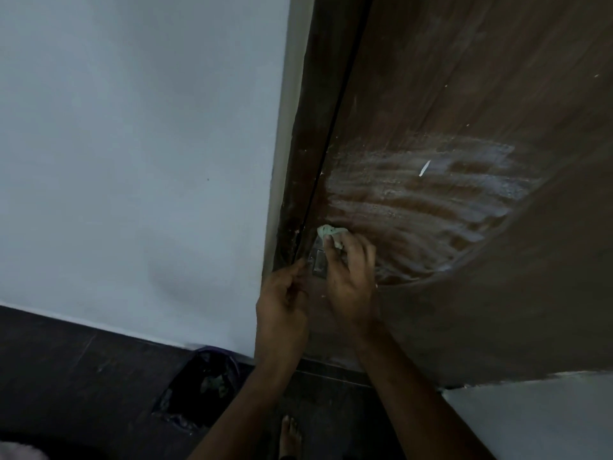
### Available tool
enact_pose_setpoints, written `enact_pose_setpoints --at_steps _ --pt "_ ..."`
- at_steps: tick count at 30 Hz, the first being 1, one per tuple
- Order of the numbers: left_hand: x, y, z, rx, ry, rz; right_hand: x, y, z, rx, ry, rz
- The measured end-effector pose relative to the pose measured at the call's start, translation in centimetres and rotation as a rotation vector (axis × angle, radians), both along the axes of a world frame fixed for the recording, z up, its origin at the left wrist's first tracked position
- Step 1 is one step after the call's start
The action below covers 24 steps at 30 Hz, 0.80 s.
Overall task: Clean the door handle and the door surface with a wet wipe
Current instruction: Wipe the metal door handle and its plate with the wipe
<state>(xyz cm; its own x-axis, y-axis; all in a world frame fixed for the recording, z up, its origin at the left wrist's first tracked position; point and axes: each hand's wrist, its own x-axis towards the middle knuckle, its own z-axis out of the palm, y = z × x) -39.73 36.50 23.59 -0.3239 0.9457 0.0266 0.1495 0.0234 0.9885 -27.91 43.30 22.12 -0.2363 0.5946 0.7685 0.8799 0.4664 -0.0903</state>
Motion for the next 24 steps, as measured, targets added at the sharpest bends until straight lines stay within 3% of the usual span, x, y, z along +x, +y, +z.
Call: enact_pose_setpoints --at_steps 12,17,19,24 --pt "1.5 1.2 1.4 0.091 0.126 0.055 0.6 -0.1 1.9 -0.142 -0.151 0.105" --pt "1.2 1.5 1.1 0.096 0.122 0.077 1.0 -0.1 3.2 0.031 -0.074 -0.017" --pt "1.1 1.6 1.1 0.097 0.12 0.087 -0.4 0.4 3.6 0.067 -0.117 -0.032" --pt "1.1 1.6 1.0 0.101 0.125 0.095 0.4 -0.3 2.9 -0.063 -0.312 -0.045"
